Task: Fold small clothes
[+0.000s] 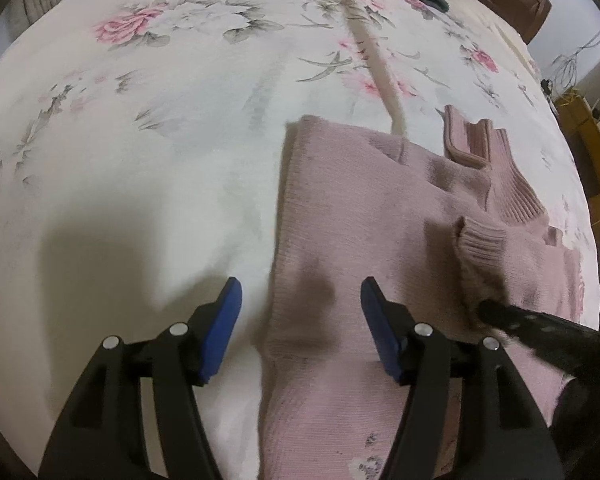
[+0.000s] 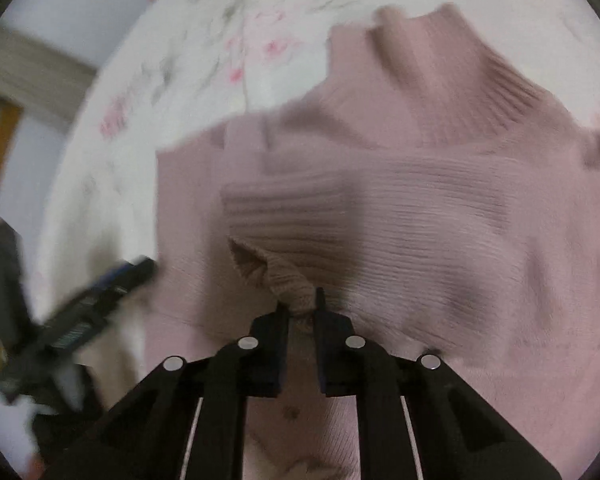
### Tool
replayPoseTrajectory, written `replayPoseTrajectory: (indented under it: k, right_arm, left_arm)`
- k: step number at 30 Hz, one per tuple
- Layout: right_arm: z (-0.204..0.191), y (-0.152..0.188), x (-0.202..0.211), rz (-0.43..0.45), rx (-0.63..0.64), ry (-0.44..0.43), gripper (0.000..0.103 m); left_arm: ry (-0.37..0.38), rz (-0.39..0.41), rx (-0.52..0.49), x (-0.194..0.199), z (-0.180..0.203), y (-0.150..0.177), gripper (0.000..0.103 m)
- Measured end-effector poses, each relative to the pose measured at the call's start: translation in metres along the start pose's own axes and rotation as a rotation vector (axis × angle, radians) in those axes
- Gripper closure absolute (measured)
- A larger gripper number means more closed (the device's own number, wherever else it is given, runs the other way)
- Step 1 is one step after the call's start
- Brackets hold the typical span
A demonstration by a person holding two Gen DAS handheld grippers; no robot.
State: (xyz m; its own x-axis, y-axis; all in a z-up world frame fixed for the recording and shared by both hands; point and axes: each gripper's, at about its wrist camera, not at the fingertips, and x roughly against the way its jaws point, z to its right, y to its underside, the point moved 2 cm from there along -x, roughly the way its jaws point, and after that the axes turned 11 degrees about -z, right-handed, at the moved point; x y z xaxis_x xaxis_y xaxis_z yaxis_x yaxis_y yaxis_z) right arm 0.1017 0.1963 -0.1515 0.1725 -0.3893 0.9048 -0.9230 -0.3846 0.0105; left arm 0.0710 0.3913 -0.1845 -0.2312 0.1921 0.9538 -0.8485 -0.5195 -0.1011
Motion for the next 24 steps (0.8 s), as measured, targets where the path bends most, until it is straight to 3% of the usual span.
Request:
replayPoseTrajectory:
  k: [5,10,15,24]
  right_arm:
    - [0.040,0.016,0.059,0.129,-0.109,-0.099,0.092]
    - [0.088,0.026,0.098,0.199,-0.226,-0.145,0.092]
    - [0.127,0.036,0.119,0.235,-0.270,-0.092,0.092]
    - [0.208,0.049,0.113,0.199,-0.389,0.042,0.092]
  left_arm:
    - [0.011,-0.001,-0.043,-0.003,0.021,-0.001,0.041]
    - [-0.001,-0.007,-0.088,-0.011,0.040,-0.002,0.041]
    - [-0.033,-0.027,-0.106,-0.024,0.049,-0.002,0.041]
    - [-0.077,-0.040,-0.128,-0.034,0.051,-0.002,0.038]
